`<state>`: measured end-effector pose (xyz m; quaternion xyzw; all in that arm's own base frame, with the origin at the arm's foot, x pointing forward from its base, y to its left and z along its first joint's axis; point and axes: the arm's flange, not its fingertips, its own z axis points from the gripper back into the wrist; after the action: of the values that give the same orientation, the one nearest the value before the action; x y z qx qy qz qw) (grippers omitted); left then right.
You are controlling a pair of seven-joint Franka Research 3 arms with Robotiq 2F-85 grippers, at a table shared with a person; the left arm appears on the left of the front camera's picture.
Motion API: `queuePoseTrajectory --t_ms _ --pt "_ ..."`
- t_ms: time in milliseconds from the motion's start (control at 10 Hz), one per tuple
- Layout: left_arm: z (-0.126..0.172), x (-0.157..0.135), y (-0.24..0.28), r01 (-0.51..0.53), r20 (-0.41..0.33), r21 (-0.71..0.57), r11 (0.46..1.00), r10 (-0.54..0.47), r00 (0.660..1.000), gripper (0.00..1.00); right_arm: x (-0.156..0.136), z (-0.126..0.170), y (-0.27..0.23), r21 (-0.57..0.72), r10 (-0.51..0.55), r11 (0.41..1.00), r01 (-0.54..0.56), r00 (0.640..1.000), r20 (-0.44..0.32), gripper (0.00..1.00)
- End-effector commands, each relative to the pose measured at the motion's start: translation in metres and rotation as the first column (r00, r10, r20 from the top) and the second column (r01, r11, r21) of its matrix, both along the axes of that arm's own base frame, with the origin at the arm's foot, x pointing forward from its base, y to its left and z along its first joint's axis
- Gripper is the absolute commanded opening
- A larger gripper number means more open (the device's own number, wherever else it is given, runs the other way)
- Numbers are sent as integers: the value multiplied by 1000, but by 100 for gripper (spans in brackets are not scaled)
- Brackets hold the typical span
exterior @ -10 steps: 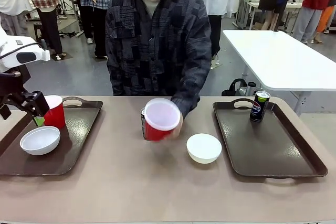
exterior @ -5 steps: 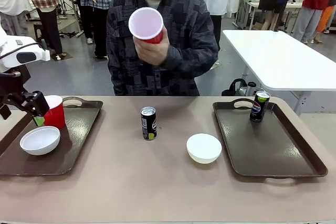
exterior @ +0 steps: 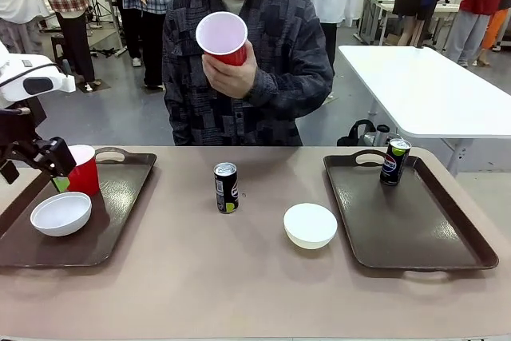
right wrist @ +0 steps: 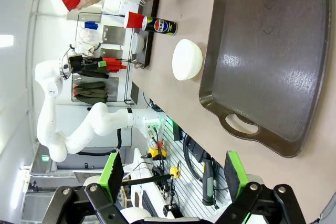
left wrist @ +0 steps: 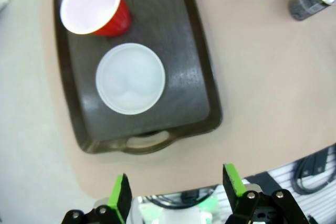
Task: Prepare tableware on both trays.
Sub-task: Pick up a Picnic Bowl from the table and place it on a Handle tray.
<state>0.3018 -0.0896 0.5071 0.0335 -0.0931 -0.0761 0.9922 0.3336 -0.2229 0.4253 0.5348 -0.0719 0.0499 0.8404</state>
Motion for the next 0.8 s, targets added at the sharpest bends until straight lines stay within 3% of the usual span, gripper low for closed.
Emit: queuePoseTrajectory --t_ms 0,300,400,700 --pt "7 14 25 15 -94 -253 967 -40 995 92 -7 3 13 -74 -22 997 23 1000 12 100" --pt "14 35 57 12 -154 -492 871 -100 983 92 -8 46 72 -301 -68 951 69 998 13 100" --pt "10 37 68 -22 -153 -534 845 -71 986 92 -8 56 95 -350 -63 935 59 998 -2 100" --pt "-2 46 113 -117 -119 -717 687 45 992 92 8 60 166 -489 -86 870 62 996 -26 100"
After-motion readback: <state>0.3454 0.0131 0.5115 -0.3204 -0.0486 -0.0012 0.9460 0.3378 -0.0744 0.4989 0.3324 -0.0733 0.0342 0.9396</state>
